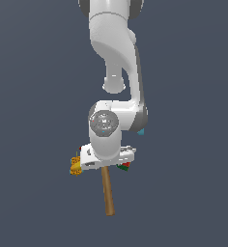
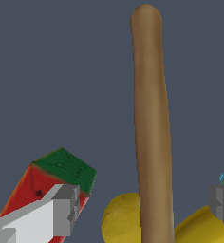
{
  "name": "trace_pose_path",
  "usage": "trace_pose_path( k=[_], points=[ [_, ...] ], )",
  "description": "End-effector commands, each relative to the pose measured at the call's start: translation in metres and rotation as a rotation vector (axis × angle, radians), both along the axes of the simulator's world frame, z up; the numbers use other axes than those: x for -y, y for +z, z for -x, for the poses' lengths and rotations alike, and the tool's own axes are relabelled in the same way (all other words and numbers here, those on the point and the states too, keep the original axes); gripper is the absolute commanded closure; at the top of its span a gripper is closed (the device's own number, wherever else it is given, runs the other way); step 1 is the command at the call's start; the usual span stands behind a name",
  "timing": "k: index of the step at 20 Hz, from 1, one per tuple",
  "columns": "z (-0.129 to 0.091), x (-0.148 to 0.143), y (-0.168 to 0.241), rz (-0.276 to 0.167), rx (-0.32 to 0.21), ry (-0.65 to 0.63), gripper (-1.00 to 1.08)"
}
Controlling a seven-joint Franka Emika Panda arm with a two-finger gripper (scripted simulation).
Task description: Pick up a designated object from a clutter of objects.
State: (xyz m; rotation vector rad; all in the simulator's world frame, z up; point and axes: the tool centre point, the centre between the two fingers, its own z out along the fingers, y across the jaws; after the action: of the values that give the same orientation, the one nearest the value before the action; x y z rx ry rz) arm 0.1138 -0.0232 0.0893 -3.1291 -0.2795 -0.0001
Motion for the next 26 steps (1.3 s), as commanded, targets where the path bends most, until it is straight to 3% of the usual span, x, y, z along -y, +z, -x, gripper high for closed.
trace_pose_path(
  k=[1,8,9,26],
  points=[
    [0.001,0.0,-0.013,0.0,0.0,0.0,-0.92],
    [-0.001,0.0,-0.024,0.0,0.0,0.0,-0.92],
    [-0.001,0.0,-0.024,0.0,0.0,0.0,1.08],
    [0.003,0.003,-0.011,0.001,0.004,-0.001,1.08]
  ],
)
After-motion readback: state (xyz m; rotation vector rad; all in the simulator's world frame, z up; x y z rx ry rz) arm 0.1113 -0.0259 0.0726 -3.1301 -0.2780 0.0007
